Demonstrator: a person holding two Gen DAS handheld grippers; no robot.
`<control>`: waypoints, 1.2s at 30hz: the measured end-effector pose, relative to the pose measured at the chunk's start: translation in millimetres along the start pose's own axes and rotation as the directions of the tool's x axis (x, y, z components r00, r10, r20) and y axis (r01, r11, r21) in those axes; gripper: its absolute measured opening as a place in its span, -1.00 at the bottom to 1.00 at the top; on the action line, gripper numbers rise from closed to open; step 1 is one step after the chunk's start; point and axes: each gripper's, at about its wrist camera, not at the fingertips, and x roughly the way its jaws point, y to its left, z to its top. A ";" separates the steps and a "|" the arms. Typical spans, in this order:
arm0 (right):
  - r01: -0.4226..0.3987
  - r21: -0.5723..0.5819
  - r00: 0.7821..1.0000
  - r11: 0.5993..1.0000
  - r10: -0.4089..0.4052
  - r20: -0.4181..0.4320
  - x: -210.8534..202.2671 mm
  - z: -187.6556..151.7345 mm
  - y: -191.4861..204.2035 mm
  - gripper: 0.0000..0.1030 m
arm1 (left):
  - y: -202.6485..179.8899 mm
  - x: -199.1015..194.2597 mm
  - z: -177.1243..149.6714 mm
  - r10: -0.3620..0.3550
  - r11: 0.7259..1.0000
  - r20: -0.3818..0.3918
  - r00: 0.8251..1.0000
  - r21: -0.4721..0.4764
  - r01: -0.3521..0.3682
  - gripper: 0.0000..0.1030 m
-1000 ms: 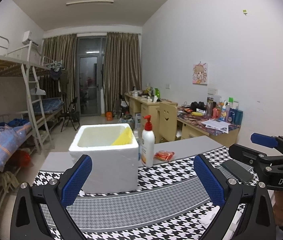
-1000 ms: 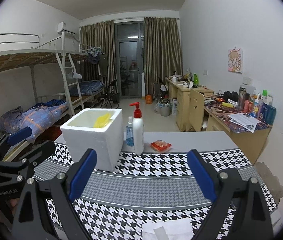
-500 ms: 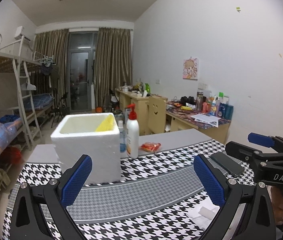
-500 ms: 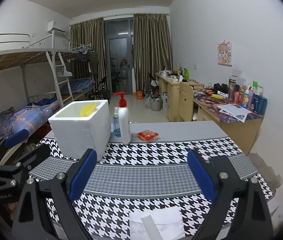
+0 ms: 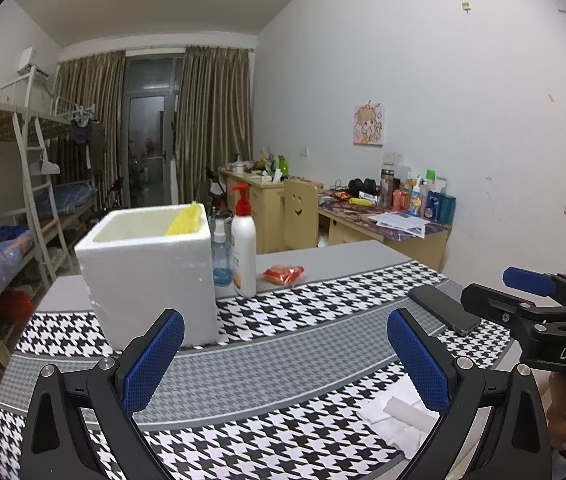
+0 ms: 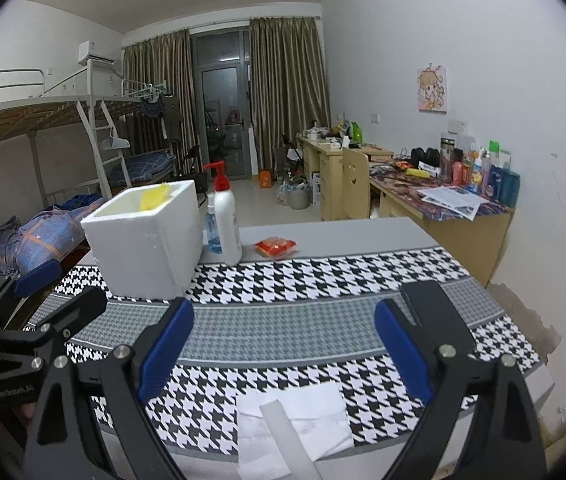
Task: Organize soft objects
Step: 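Move both tools away from the box toward the white towel, then lower the right tool over the white foam stick on the towel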
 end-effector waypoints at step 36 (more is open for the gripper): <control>-0.024 -0.038 0.989 0.999 0.018 -0.149 20.8 -85.0 -21.9 0.65 | -26.2 40.2 -54.5 -0.074 0.997 -0.171 0.983 -0.004 0.074 0.98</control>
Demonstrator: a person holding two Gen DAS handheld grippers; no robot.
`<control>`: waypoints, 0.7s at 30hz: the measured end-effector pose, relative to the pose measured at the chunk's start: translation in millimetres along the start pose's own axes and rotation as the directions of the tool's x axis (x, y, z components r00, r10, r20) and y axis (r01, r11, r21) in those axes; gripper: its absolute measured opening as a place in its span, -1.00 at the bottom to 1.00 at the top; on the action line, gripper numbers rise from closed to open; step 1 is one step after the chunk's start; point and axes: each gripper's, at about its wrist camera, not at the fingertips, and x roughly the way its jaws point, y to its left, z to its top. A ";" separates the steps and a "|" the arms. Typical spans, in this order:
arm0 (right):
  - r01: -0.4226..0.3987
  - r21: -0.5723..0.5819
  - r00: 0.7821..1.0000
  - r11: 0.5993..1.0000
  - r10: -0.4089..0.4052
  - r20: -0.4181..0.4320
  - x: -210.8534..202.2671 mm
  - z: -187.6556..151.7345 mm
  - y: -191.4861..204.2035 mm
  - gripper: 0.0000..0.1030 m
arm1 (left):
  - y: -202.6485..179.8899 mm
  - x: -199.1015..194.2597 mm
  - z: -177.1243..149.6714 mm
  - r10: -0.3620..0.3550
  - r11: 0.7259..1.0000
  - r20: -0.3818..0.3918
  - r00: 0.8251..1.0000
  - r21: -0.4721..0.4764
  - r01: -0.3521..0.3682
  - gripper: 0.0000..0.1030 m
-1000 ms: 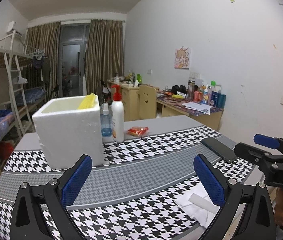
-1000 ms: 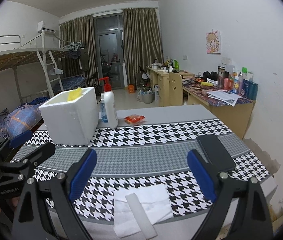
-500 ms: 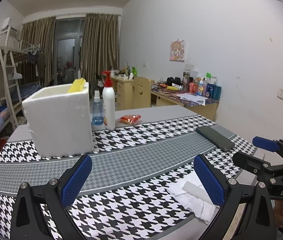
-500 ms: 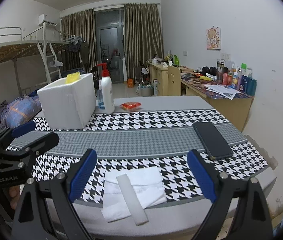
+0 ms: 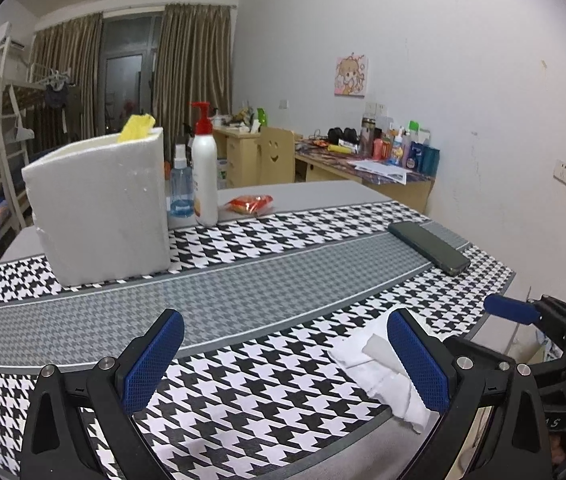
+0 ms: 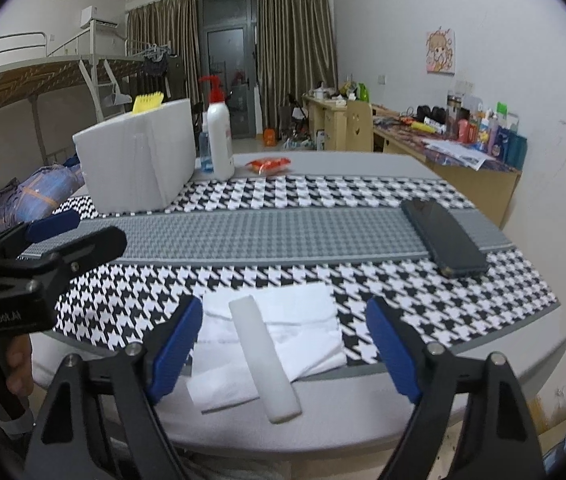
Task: Organize soft objects
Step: 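Lower the right tool over the white foam stick on the towel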
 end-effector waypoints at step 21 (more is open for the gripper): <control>-0.079 -0.042 0.984 0.996 0.071 -0.164 30.9 -27.9 9.6 -0.16 | -11.7 23.5 -13.4 -0.014 1.000 -0.090 0.996 0.016 0.015 0.98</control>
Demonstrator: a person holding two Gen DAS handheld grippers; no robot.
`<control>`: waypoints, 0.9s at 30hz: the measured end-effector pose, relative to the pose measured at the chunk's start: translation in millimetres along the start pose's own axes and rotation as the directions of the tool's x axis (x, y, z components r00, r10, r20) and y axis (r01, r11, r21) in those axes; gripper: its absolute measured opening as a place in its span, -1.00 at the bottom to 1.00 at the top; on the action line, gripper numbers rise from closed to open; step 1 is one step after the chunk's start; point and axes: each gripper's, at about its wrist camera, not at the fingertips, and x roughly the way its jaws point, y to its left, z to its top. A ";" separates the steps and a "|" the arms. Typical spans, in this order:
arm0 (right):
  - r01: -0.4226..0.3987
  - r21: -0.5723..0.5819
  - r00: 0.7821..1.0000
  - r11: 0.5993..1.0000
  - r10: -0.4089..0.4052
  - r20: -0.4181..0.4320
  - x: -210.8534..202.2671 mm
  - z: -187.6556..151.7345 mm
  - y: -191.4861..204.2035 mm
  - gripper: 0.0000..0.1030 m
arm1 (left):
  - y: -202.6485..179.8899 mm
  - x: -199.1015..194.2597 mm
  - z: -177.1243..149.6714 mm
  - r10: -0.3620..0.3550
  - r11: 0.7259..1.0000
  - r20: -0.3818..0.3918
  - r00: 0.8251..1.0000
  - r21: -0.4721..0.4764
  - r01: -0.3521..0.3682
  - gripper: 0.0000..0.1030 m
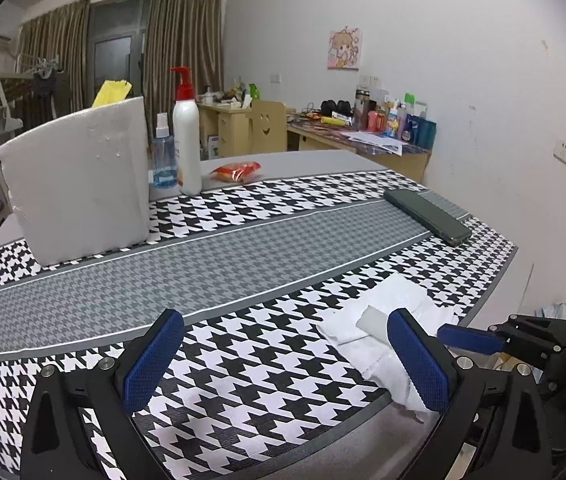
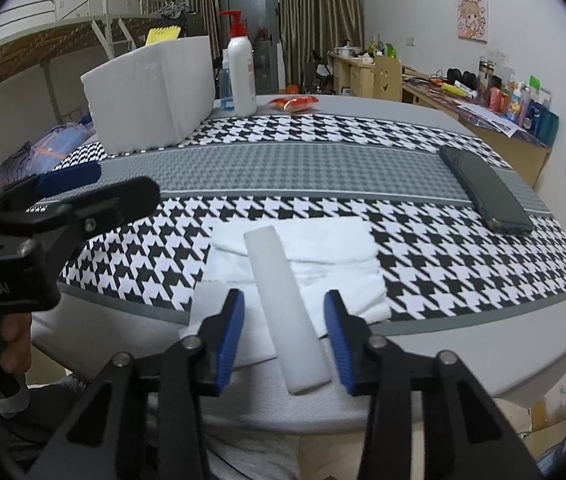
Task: Organize soft objects
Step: 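Lower the right tool over the white foam stick on the towel, then close the right tool on the white foam stick while the left tool reaches the towel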
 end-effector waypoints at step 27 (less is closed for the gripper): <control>-0.050 0.028 0.997 0.998 0.049 0.053 -11.6 9.9 -10.2 -0.63 | -6.9 5.1 -1.8 -0.019 0.999 -0.008 1.000 0.034 0.019 0.98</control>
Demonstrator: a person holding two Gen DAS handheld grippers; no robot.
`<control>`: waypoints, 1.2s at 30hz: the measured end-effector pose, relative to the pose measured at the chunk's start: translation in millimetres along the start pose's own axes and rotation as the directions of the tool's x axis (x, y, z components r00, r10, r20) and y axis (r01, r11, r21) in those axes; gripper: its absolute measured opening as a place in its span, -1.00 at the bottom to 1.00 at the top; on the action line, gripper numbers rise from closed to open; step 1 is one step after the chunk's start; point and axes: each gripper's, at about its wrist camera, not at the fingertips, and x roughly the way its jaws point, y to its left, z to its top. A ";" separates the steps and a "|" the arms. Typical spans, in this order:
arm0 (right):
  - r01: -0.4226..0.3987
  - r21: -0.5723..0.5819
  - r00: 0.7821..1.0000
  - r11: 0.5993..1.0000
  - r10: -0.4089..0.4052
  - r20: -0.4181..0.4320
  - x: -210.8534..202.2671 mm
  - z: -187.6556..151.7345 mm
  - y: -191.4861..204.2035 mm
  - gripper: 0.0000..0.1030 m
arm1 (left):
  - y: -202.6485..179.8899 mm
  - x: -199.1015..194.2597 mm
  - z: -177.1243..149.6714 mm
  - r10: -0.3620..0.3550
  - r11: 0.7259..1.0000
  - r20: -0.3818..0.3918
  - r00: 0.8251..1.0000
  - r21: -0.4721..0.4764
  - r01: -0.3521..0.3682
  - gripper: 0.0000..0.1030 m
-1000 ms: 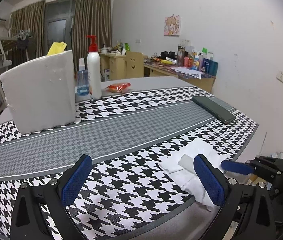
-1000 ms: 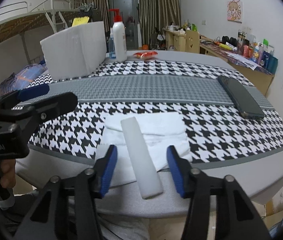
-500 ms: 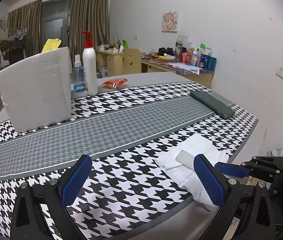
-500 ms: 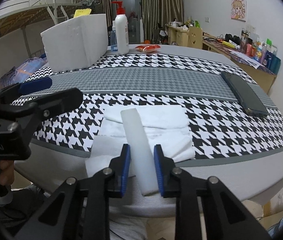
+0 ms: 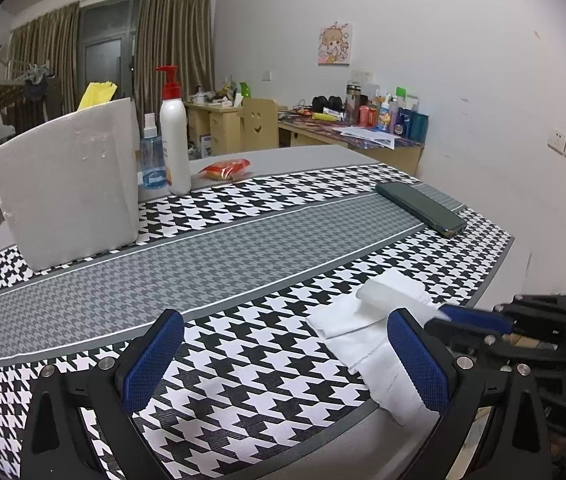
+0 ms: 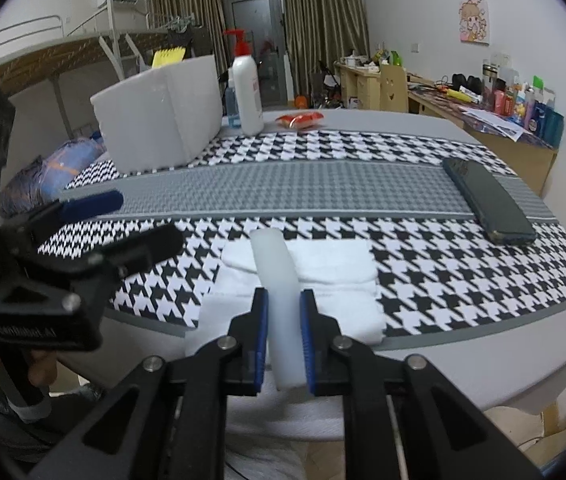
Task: Organize soft objects
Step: 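Close the right tool on the white foam stick while the left tool reaches the towel, then close the left tool on the white towel and lift it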
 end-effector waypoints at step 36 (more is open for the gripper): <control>0.035 0.180 0.996 0.983 -0.049 0.071 -27.6 -5.0 -59.5 -0.63 | -66.8 67.1 -2.9 -0.108 0.971 -0.244 0.964 0.184 0.156 0.26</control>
